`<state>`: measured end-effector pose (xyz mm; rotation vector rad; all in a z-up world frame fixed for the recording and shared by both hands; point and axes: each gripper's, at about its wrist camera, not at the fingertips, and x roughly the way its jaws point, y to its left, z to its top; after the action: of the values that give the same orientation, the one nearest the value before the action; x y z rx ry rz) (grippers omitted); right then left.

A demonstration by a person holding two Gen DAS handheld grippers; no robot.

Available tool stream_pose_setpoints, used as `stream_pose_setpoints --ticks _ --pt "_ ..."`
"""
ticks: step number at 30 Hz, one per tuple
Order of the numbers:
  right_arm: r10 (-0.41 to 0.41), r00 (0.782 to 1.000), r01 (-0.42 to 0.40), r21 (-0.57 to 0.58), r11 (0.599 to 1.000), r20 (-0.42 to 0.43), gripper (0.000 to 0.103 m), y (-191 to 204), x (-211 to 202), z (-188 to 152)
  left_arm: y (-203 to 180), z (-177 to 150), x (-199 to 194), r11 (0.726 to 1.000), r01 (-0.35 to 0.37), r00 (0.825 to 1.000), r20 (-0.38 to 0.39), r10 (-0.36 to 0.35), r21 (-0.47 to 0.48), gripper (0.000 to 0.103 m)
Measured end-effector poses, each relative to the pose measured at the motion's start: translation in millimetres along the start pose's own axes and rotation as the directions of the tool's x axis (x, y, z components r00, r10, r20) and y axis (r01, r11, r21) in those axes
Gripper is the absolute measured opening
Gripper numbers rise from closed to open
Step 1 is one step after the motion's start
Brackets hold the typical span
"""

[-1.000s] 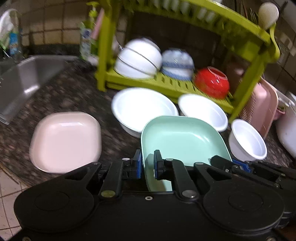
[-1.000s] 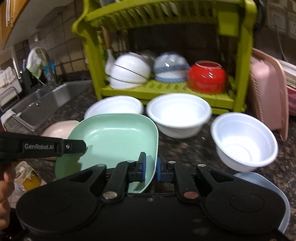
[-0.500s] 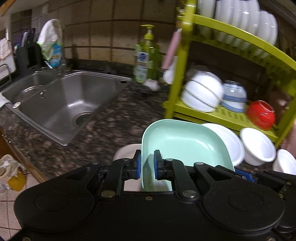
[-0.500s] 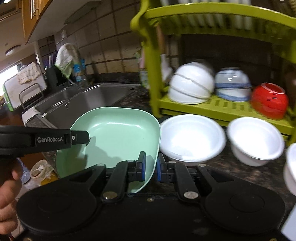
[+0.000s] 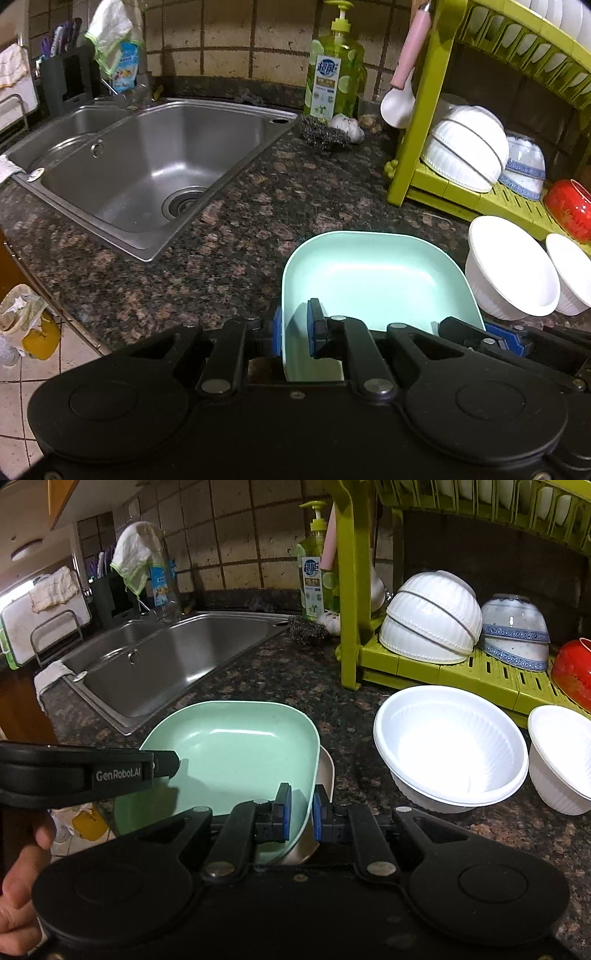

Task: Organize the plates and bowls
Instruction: 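Carry the mint-green plate with the left tool toward the sink and release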

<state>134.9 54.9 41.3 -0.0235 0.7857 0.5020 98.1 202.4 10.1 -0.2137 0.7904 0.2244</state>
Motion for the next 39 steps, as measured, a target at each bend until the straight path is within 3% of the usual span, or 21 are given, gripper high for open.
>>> stream_pose_setpoints --ticks 16,18,23,34,37,39 --pt "-0.042 0.999 0.042 0.010 0.999 -0.007 0.015 -4.0 13.4 -0.6 -5.5 2.5 15.6 0.999 0.029 0.999 -0.019 -0.028 0.030 0.018" --pt "-0.048 0.999 0.048 0.014 0.999 -0.008 0.017 -4.7 13.9 -1.3 -4.7 1.7 14.7 0.999 0.036 0.999 -0.018 -0.035 0.029 0.021" --pt "-0.052 0.999 0.052 0.021 0.998 -0.012 0.019 -5.9 13.9 -1.3 -4.9 -1.1 14.8 0.999 0.011 1.000 0.004 -0.011 0.039 0.044" --pt "-0.042 0.999 0.043 0.017 0.999 -0.004 0.021 -6.3 9.0 -2.8 -3.2 -2.4 12.1 1.000 0.000 1.000 0.004 0.000 0.028 0.046" --pt "-0.034 0.999 0.034 0.017 0.999 0.001 0.027 -6.7 5.8 -2.9 0.2 -2.3 8.0 1.000 -0.004 1.000 0.003 0.004 0.008 0.046" --pt "-0.021 1.000 0.021 0.018 1.000 0.008 0.037 -6.4 2.3 -3.4 2.5 -2.4 3.7 1.000 -0.006 1.000 0.006 0.006 -0.004 0.046"
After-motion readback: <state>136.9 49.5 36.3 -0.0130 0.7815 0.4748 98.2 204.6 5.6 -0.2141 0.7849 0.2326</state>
